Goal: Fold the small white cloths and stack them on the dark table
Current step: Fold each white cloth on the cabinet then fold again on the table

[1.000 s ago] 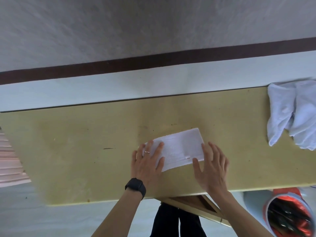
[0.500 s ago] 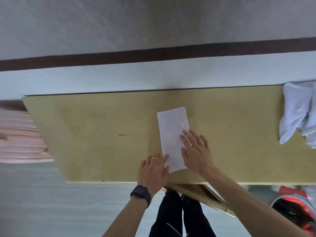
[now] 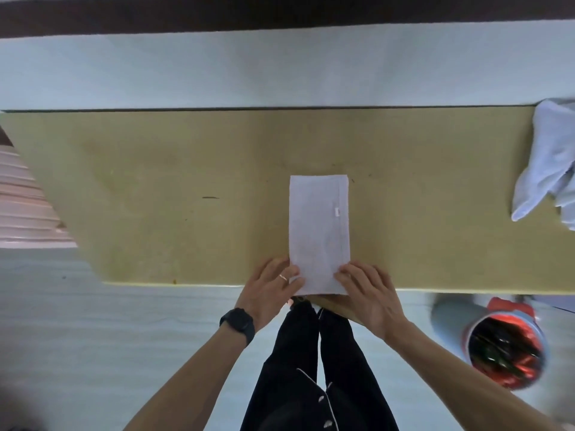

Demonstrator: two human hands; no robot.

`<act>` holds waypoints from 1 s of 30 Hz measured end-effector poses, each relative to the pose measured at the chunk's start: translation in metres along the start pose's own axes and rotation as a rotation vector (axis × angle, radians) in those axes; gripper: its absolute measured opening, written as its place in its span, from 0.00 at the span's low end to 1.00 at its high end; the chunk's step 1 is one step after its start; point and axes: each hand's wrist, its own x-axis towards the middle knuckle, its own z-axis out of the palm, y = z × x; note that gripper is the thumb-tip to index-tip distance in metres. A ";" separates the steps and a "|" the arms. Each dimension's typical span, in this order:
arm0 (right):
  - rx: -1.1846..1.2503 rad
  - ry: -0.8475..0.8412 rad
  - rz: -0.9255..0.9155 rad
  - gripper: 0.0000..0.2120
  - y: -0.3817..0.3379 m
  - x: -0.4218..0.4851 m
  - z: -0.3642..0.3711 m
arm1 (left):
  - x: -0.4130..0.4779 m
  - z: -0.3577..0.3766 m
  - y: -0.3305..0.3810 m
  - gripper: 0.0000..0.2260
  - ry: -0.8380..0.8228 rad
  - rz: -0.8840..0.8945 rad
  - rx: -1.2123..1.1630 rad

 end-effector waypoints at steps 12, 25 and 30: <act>0.402 -0.100 0.321 0.06 -0.004 0.027 -0.043 | 0.040 -0.057 0.001 0.06 -0.288 -0.462 -0.424; 0.911 -0.020 1.021 0.08 0.023 0.154 -0.056 | 0.146 -0.065 -0.045 0.13 -0.014 -1.063 -1.273; 0.846 -0.032 1.055 0.07 0.028 0.167 -0.041 | 0.156 -0.048 -0.049 0.11 0.031 -1.122 -1.177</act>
